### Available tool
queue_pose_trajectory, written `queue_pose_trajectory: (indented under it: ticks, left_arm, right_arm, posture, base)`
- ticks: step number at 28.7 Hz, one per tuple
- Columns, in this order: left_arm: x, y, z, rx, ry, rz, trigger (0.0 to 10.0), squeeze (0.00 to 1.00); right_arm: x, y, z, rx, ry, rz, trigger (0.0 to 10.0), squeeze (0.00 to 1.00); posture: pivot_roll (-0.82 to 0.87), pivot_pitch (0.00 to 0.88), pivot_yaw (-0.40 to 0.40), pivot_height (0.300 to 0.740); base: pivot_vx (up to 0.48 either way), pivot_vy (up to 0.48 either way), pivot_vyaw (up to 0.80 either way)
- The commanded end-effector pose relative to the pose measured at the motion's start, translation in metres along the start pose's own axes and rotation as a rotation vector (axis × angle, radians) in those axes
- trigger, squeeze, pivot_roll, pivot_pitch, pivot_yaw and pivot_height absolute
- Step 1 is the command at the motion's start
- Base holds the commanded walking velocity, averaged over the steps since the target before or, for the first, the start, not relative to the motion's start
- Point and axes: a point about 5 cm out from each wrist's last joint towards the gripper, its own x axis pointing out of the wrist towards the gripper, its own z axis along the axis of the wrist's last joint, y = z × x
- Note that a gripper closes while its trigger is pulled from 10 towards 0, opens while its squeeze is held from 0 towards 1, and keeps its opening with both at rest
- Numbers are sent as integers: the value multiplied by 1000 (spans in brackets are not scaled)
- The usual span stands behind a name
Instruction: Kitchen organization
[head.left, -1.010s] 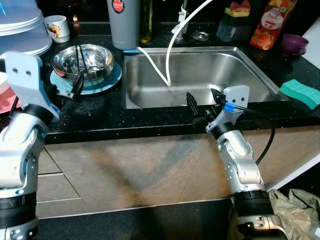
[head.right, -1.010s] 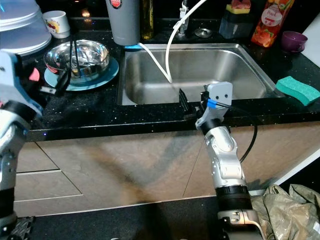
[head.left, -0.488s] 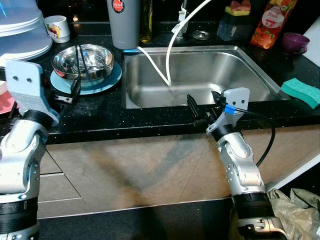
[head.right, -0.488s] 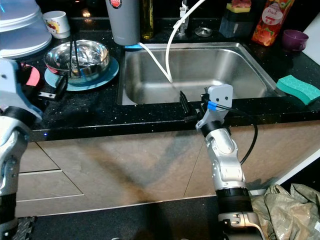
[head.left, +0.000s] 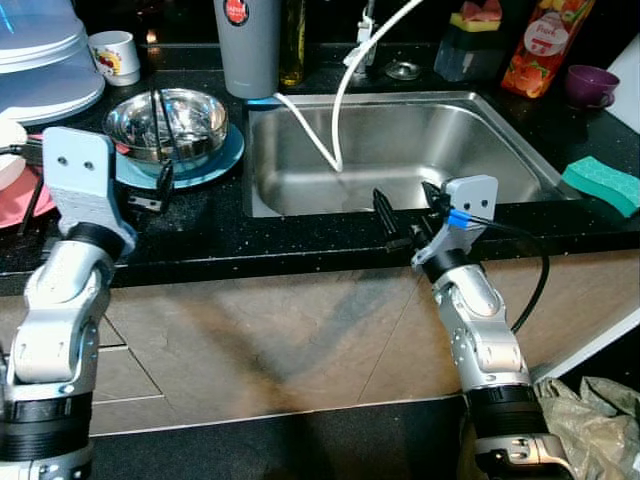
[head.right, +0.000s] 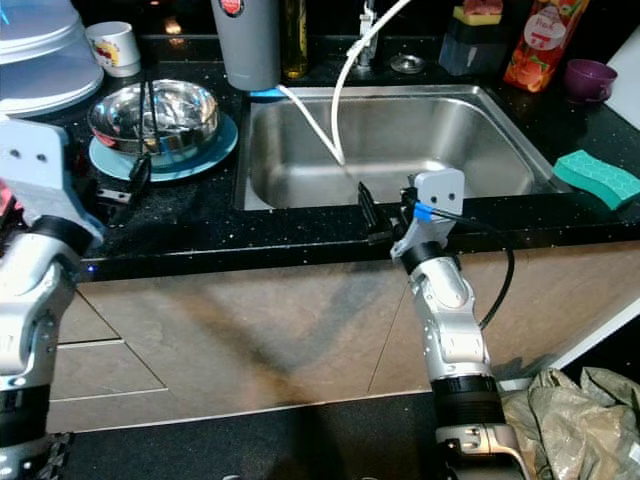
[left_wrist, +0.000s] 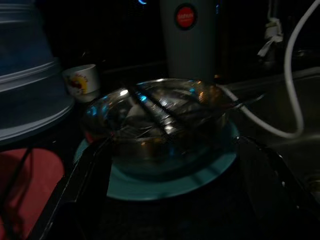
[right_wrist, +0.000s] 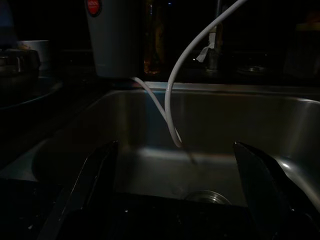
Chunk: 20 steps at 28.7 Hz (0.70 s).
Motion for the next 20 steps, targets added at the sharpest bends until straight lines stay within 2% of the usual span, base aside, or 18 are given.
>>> queue_pose_trajectory:
  ticks: [1, 9, 10, 12, 13, 14, 15, 20]
  left_arm:
    - [1, -3, -3, -15, 17, -5, 10000, 0]
    - [1, 3, -3, 5, 38, 64, 10000, 0]
    - [-2, 5, -1, -9, 24, 57, 0, 0]
    - [-4, 5, -1, -16, 16, 47, 0, 0]
    - [-5, 4, 0, -21, 10, 28, 8235, 0]
    - [-5, 4, 0, -21, 10, 28, 8235, 0]
    - [-7, 2, 0, -27, 3, 8, 10000, 0]
    - [-13, 4, -1, -15, 4, -18, 10000, 0]
  right_arm:
    - [-3, 0, -2, 7, 8, -2, 10000, 0]
    - [-3, -1, -1, 4, 11, -4, 10000, 0]
    - [-3, -1, -1, 4, 13, -5, 10000, 0]
    - [-4, -2, -1, 3, 13, -5, 10000, 0]
    - [-4, -2, -1, 3, 14, -6, 10000, 0]
    - [-4, -2, -1, 3, 14, -6, 10000, 0]
    - [-4, -2, -2, 3, 14, -6, 10000, 0]
    - [-4, -2, -2, 4, 15, -6, 10000, 0]
  posture:
    - [22, 101, -26, 740]
    - [22, 111, -27, 740]
    - [21, 111, -27, 740]
    - [21, 111, -27, 740]
    - [23, 113, -28, 740]
    - [23, 113, -28, 740]
    - [23, 113, -27, 740]
    - [24, 117, -30, 740]
  base:
    - [0, 0, 0]
    - [0, 0, 0]
    - [0, 0, 0]
    - [0, 0, 0]
    - [0, 0, 0]
    - [0, 0, 0]
    - [0, 0, 0]
    - [0, 0, 0]
